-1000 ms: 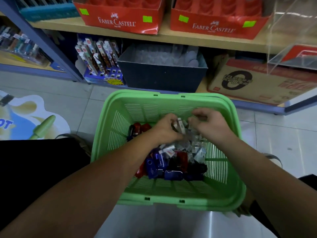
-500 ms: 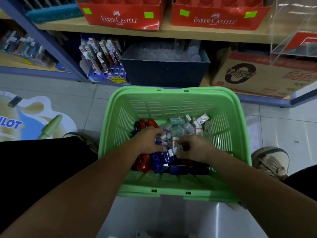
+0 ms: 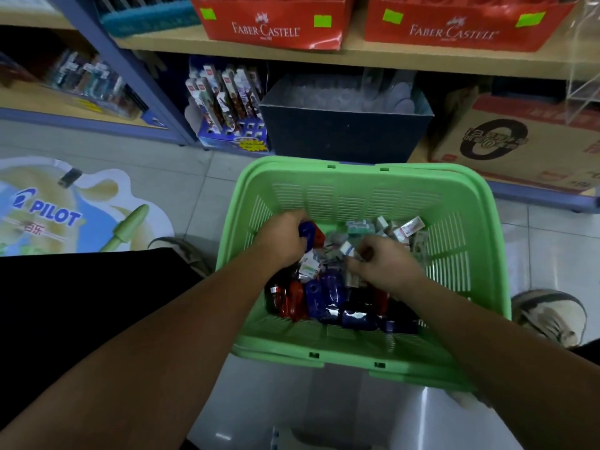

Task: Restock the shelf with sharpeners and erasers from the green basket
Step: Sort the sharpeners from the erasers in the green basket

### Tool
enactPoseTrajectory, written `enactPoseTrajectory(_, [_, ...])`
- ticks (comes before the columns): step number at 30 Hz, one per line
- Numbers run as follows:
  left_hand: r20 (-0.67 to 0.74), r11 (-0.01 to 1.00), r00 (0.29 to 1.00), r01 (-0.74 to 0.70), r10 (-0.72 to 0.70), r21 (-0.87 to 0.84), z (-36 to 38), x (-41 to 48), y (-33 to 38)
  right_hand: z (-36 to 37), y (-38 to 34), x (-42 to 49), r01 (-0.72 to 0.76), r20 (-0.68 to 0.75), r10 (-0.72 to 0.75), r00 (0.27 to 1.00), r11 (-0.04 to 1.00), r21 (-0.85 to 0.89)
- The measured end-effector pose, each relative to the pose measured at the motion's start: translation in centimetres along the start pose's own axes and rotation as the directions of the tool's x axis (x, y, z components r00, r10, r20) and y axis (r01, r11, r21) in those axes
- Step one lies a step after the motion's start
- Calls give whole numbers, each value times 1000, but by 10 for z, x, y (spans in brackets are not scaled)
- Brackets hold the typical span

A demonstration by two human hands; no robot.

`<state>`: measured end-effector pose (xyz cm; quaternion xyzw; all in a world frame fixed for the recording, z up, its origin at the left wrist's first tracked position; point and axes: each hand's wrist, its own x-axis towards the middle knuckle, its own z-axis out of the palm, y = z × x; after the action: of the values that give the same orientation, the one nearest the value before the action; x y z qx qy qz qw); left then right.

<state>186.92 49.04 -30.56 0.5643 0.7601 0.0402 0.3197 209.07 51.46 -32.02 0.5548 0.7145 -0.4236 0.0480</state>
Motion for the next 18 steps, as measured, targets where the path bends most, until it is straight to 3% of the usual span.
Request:
enactPoseTrajectory(4, [-165, 998, 986, -2, 13, 66, -17, -1, 5, 7, -22, 24, -28, -98, 35, 995, 997, 72])
enactPoseTrajectory(8, [-154, 999, 988, 25, -21, 26, -12, -14, 5, 14, -50, 44, 26, 91, -61, 994, 939, 342])
enactPoseTrajectory(10, [-30, 995, 997, 73, -71, 65, -3, -19, 3, 7, -44, 50, 85, 33, -95, 995, 967, 240])
enactPoseTrajectory(13, [159, 994, 987, -23, 5, 107, 24, -25, 4, -8, -17, 52, 130, -141, -156, 978, 975, -178])
enactPoseTrajectory(15, [162, 977, 981, -135, 109, 162, 39, -21, 2, -12, -2, 51, 213, -81, -254, 964, 917, -338])
enactPoseTrajectory(18, [170, 927, 966, -238, 195, 291, 45, -6, -5, -2, 11, 47, 336, 38, -346, 937, 872, -356])
